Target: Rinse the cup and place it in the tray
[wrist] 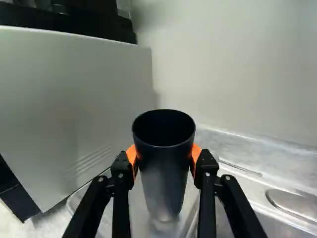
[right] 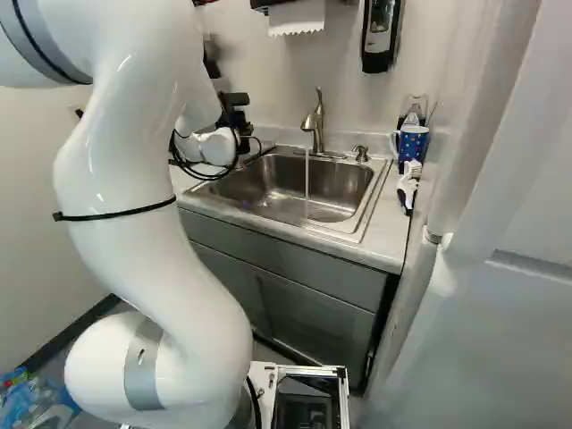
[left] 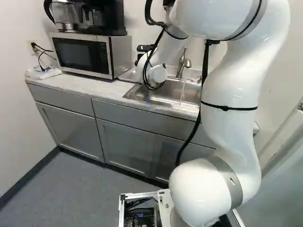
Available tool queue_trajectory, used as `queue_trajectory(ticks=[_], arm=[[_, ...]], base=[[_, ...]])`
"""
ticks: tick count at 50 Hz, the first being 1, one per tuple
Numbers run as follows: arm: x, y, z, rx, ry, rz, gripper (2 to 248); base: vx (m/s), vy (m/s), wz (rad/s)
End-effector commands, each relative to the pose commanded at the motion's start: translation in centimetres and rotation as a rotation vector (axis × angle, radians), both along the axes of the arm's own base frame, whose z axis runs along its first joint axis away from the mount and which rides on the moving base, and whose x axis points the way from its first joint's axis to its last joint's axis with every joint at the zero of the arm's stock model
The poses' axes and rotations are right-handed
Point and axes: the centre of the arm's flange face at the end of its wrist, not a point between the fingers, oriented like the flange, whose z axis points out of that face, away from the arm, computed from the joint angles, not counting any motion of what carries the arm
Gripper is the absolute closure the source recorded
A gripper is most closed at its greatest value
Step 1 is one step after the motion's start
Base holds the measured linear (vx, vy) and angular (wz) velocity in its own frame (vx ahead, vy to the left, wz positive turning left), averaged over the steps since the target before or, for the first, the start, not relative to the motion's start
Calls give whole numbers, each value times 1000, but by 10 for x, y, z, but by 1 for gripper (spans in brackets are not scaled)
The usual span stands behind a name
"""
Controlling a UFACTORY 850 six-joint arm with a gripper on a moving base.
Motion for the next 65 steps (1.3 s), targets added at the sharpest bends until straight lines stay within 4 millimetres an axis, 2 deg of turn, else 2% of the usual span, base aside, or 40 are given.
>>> queue_trajectory(ticks=[6,65], arm=[[5,2,-4,-1,3,1,127],[5,3,-10,-28,70,17,127]], base=[[0,0,0],[0,0,0]])
